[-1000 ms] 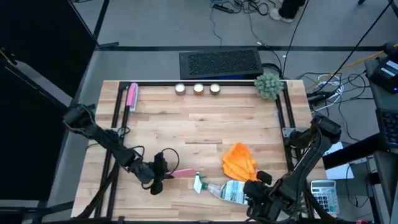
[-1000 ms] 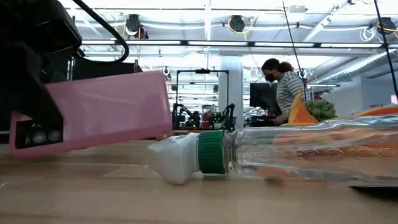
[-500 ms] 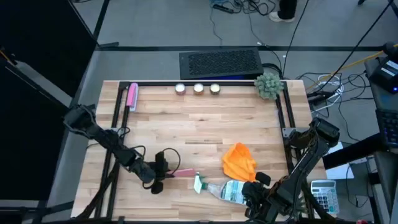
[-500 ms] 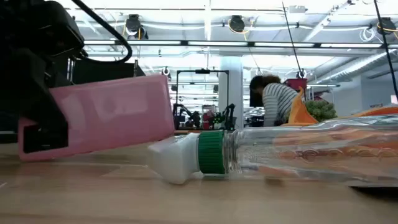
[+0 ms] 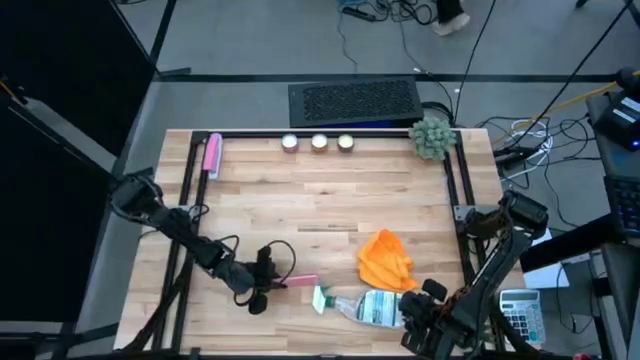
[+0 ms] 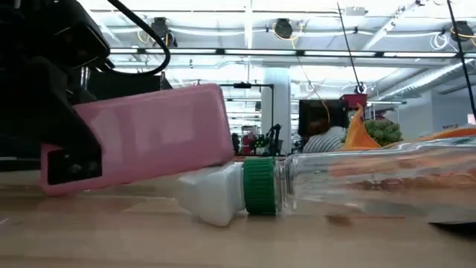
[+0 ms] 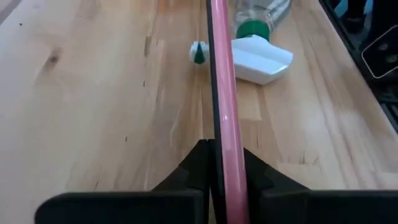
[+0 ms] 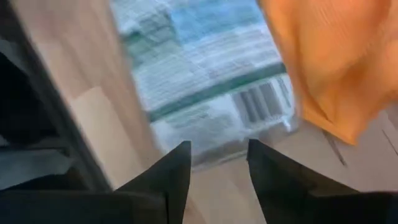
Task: Apply microfiber cloth
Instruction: Spray the back of the cellphone using the spray bottle
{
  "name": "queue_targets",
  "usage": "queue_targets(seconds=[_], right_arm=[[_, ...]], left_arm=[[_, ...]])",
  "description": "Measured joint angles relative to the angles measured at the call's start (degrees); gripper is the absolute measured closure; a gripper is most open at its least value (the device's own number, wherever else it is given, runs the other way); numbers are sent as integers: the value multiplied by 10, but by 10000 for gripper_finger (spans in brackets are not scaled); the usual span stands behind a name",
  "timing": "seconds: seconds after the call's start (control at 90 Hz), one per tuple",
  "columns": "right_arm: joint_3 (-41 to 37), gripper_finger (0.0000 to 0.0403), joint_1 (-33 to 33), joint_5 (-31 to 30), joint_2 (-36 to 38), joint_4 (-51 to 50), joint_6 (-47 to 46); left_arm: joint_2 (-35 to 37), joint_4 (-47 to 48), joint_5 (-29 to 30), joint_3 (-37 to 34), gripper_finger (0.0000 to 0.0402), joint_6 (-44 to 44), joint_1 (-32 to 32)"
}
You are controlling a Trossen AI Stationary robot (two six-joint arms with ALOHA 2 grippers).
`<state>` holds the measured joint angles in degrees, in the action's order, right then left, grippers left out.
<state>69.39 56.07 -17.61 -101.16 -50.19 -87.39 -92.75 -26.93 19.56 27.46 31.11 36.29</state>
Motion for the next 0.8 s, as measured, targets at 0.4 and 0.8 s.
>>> queue_targets(seconds=[0.4, 0.8], right_arm=[[-64, 262, 19, -22, 4, 85, -43], [-67, 262, 40, -5, 1, 95, -95]], left_arm=[[-1, -14, -4, -1, 384, 0, 0], [46, 64, -7, -2, 384, 52, 1]])
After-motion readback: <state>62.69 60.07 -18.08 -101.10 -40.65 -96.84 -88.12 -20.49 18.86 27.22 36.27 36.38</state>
